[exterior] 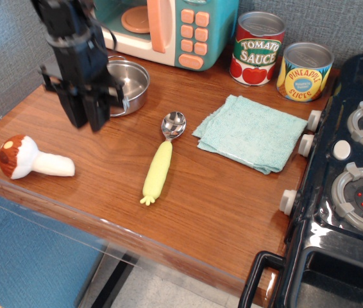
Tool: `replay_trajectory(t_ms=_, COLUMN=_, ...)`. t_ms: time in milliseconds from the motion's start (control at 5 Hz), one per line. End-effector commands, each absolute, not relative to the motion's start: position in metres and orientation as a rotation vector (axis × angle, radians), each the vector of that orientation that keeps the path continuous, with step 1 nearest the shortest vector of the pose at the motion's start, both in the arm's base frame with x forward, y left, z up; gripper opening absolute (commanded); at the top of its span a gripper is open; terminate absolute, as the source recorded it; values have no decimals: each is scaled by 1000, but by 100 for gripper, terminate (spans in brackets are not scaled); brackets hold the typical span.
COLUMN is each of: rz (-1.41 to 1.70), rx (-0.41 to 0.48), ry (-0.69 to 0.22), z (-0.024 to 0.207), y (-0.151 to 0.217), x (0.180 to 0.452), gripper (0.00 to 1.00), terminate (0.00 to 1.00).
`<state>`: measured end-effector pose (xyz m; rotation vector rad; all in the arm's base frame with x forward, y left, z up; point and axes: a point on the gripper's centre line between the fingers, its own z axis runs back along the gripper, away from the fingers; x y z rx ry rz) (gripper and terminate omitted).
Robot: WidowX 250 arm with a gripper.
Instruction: PLACE THE MUSHROOM IN THE POT.
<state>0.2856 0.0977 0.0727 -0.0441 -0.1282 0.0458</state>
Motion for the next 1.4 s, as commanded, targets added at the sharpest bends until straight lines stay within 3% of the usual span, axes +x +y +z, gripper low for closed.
replay_trajectory(t_ms=0, rz=35, rx=-17, ry=-251, z=112, y=126, x=257, gripper=100, terminate=0)
replay_trajectory(t_ms=200, rz=63, rx=-16, ry=-254, z=112, y=142, x=243, gripper=100, terminate=0)
replay_trajectory(t_ms=600, rz=92, rx=33, ry=-150, z=95, y=158, x=231, gripper=100, terminate=0)
replay_trajectory(t_ms=1200, rz=148, rx=78, ry=72, z=45, y=166, x=232, gripper=100, terminate=0)
